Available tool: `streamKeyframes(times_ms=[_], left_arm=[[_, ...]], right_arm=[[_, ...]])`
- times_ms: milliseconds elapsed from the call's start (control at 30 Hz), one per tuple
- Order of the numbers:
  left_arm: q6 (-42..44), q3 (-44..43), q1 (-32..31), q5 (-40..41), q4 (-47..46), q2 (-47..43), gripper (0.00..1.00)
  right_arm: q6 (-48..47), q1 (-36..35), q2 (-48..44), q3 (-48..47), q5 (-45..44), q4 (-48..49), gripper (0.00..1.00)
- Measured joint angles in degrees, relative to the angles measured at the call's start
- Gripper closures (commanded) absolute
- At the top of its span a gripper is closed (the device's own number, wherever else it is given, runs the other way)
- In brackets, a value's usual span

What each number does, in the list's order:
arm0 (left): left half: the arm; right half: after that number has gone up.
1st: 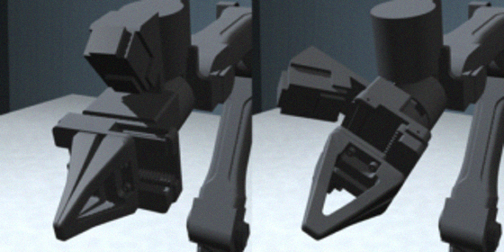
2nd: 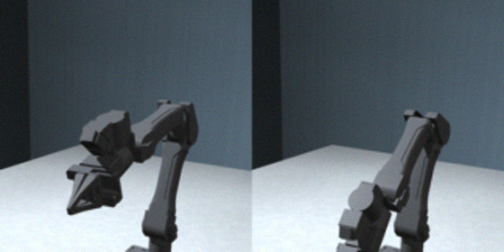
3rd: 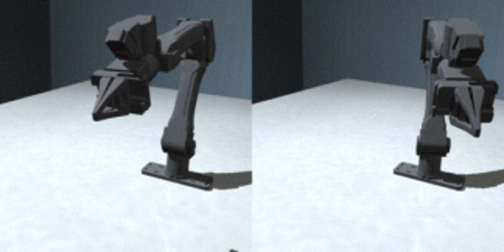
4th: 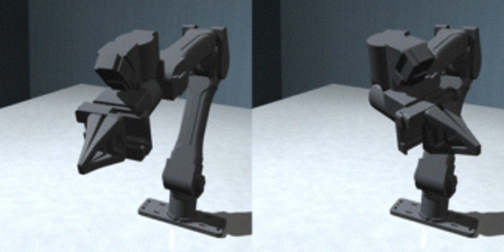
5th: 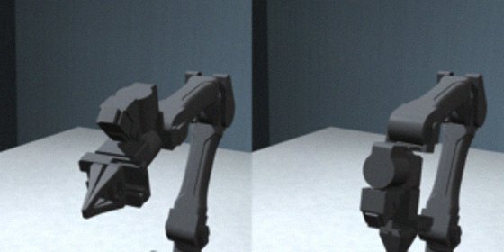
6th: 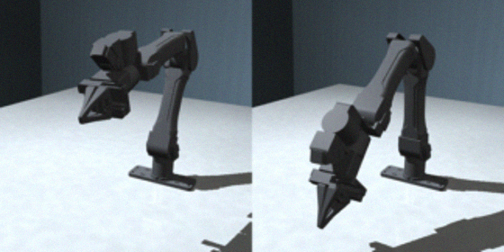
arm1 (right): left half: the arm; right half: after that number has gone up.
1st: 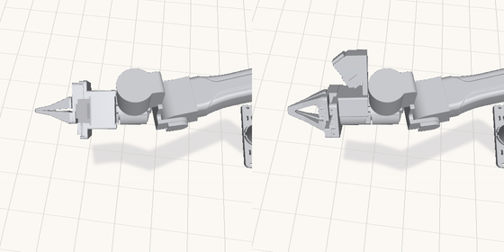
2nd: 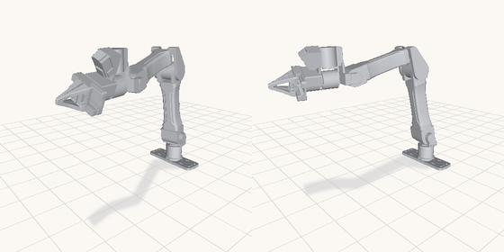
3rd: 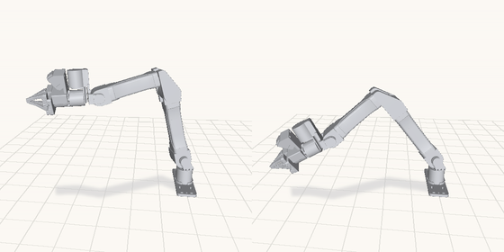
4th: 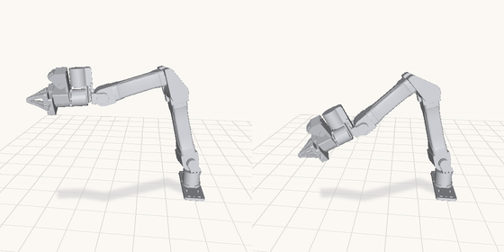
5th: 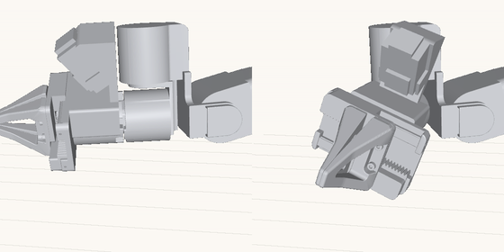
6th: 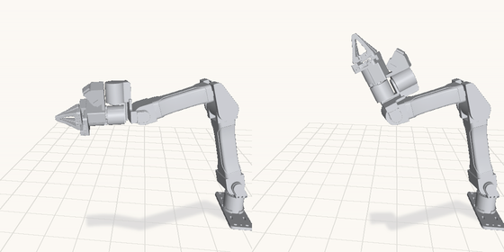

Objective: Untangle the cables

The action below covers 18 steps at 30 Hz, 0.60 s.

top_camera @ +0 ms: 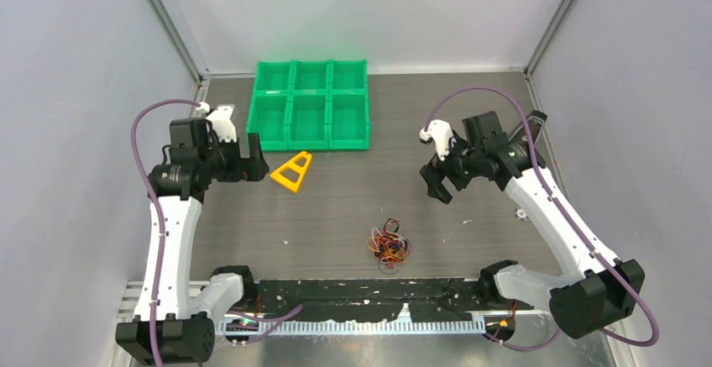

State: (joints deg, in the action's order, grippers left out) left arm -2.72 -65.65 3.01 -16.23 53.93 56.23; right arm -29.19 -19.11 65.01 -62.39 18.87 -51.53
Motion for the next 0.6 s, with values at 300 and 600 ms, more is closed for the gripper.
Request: streamKeyframes(times_ms=[300, 600], left_arm=[[-0.35, -0.79, 0.0, -2.84, -4.98, -5.97, 0.01], [-4.24, 0.07, 0.0, -5.81, -11.89, -12.31, 0.01]], right_arm=[[-3.69, -11.39, 4.87, -2.19, 1.97, -3.21, 0.05], [-5.25, -27.98, 12.66, -1.42, -0.17, -2.75, 0.04]])
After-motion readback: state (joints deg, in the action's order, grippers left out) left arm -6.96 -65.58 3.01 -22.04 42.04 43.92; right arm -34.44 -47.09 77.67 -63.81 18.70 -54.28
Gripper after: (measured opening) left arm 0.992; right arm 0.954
